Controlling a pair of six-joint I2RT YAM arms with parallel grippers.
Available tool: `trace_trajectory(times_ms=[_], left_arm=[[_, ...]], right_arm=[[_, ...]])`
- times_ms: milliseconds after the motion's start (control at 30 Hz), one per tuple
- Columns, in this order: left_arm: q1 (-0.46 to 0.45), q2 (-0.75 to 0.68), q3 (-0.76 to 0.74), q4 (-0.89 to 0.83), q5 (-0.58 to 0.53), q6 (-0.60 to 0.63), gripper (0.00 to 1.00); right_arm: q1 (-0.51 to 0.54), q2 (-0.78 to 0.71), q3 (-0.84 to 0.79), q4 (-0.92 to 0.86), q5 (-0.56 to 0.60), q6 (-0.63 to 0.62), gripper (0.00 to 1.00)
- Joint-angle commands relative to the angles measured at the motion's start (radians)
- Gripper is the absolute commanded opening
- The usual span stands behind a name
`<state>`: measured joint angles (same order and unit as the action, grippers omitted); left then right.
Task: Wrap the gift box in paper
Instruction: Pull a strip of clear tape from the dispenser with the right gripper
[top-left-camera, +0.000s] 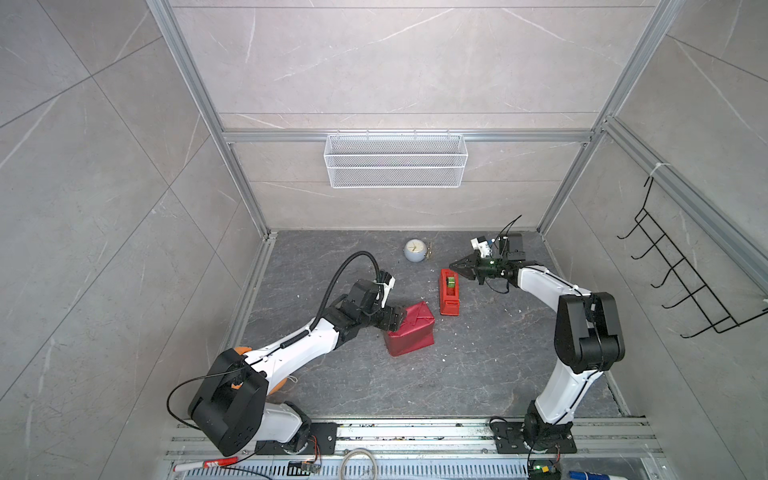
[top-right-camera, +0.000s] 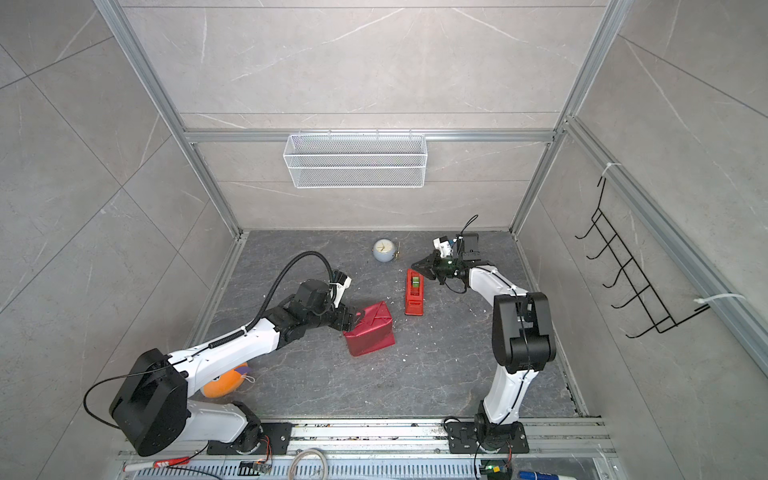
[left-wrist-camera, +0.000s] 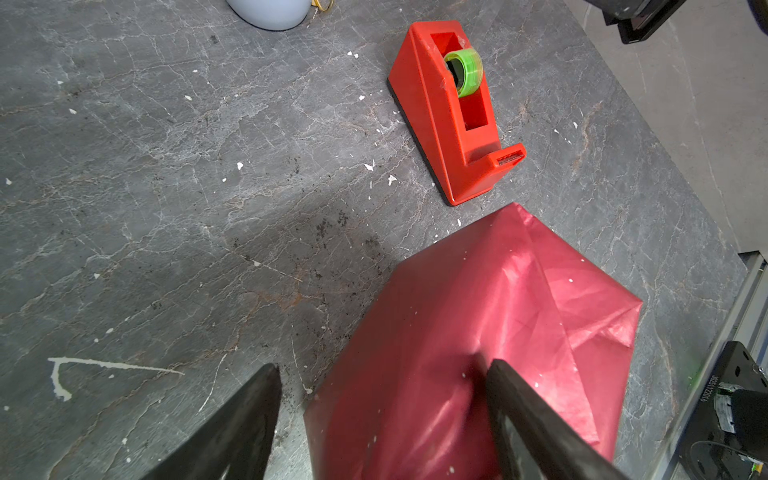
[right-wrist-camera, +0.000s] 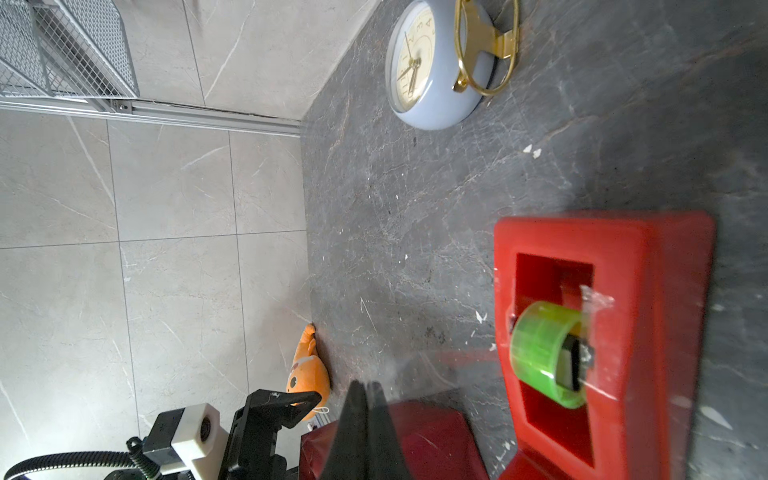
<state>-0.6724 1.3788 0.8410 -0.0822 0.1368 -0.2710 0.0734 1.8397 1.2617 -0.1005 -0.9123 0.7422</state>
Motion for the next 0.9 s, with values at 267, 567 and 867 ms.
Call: trace_trajectory(times_ms=[267,567,867], left_arm=[[-0.004,0.002,-0.014,-0.07,-0.011,0.026,0.79],[-0.003,0.003,-0.012,-0.073,-0.013,0.033,0.79],[-0.003,0.012,-0.013,-0.07,-0.011,0.032,0.79]], right_arm=[[0.008,-0.145,-0.034,0.002,0.001,0.024,0.0],[0.023,-0.197,-0.212,0.069,0.011,0.034,0.0],[0.05,-0.315,-0.404,0.125,0.034,0.063,0.0]])
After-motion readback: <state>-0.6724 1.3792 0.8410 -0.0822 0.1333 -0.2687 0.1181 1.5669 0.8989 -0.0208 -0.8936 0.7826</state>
